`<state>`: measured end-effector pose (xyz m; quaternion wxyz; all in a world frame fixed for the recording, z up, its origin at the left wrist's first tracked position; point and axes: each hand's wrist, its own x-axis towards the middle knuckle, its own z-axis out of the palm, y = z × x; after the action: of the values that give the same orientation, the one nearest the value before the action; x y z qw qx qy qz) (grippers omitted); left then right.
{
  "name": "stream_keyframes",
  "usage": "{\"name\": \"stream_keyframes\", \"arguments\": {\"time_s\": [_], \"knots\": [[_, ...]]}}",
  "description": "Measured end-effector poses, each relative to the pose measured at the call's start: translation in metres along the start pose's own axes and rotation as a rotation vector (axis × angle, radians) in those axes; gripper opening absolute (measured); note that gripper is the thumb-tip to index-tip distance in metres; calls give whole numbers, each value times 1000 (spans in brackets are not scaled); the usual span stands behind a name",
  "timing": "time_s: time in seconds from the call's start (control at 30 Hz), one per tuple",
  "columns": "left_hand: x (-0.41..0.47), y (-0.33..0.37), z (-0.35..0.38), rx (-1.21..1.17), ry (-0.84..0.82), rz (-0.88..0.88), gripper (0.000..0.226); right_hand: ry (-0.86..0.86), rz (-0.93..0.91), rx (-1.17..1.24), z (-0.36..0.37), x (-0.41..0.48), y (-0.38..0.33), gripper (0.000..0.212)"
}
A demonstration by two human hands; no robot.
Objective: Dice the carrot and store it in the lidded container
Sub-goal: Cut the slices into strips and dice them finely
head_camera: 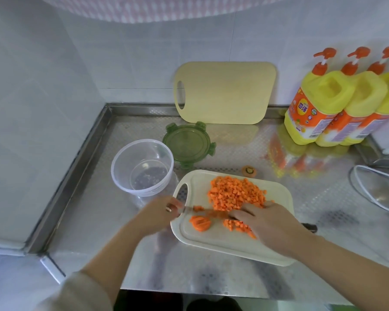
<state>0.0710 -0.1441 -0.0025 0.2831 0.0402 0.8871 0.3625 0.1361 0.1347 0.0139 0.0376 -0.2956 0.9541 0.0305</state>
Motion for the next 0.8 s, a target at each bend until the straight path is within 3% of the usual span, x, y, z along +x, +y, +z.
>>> {"name": "stream_keyframes", "arguments": {"time_s": [0.1, 0.23, 0.33, 0.43, 0.67, 0.8], "knots": [[-7, 10, -20, -77, 49, 44, 15, 74, -171, -128, 4, -8, 4, 64], [-13, 26, -8, 84, -213, 160, 10, 114, -258, -158, 11, -8, -2, 69], [-10, 23, 7, 152, -290, 167, 19, 92, -264, -135, 14, -9, -4, 68], [-8, 18, 17, 189, -292, 175, 24, 105, -243, -156, 9, -13, -2, 67], [13, 45, 27, 32, -165, 196, 10, 139, -92, -177, 9, -22, 14, 79], [33, 75, 33, 126, -127, 264, 14, 156, 46, -124, 12, -34, 27, 82]]}}
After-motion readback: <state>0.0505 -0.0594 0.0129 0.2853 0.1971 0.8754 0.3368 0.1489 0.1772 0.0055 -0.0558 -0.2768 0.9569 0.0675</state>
